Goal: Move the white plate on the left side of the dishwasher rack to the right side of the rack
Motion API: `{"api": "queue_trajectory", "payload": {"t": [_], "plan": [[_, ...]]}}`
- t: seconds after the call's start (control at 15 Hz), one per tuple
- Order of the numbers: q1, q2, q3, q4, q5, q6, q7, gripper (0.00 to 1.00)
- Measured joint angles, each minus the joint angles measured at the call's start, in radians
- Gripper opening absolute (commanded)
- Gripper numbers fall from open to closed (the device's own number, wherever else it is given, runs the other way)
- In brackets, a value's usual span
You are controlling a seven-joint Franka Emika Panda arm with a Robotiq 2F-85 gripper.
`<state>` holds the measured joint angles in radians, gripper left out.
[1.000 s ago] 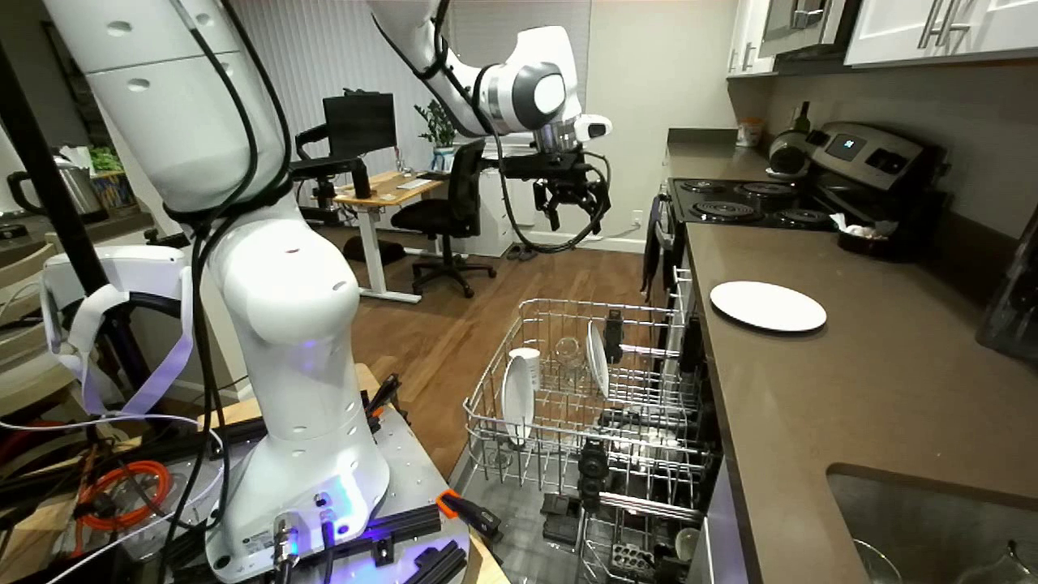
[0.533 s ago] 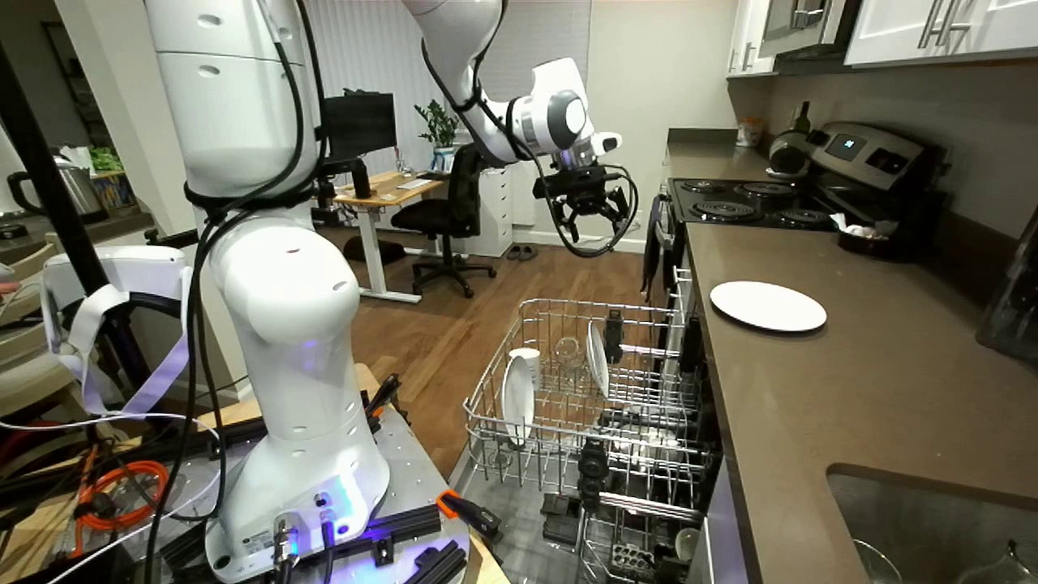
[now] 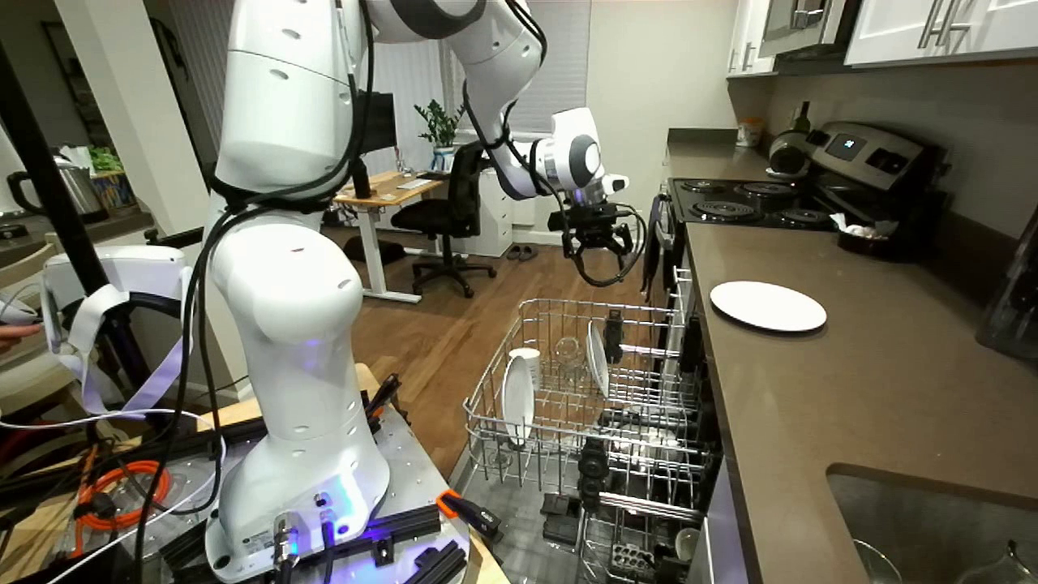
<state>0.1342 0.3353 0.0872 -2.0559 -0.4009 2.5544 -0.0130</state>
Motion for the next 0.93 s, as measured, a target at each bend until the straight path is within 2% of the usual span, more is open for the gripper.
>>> {"api": "queue_trajectory", "payload": {"t": [0.6,0.93], "plan": [[0.033,0.200,-0.014,0.106,0.002,-0.003,-0.031,1.00],[0.045,0.211,-0.015,0.118,0.002,-0.011,-0.031,1.00]]}}
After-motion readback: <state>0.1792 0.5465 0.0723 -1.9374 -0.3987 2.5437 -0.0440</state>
